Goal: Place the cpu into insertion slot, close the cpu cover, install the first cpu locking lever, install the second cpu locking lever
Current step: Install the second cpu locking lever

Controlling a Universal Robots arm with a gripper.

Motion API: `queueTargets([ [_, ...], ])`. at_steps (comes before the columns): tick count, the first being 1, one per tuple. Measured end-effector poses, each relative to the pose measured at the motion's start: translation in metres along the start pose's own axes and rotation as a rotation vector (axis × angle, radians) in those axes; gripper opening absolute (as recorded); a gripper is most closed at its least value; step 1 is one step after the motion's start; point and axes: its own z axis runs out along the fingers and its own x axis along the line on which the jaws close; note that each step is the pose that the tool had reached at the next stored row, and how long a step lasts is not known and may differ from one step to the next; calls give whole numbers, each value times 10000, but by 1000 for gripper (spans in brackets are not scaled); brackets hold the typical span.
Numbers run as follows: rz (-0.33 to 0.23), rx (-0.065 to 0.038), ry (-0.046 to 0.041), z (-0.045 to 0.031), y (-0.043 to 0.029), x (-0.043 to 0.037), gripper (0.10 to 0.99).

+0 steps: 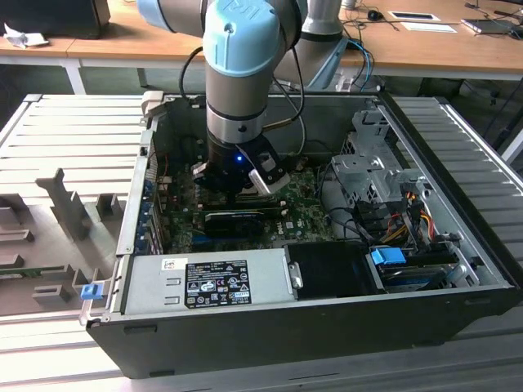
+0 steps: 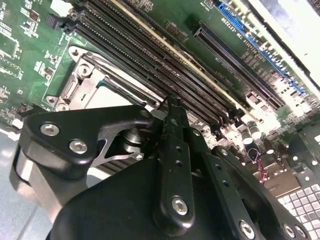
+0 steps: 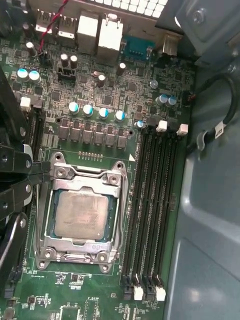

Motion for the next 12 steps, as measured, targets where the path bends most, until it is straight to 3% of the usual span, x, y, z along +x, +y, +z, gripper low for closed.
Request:
queueTargets([
  [3, -25, -294, -141, 4, -47, 59, 106],
  [12, -78, -540, -426, 57, -70, 142, 106],
])
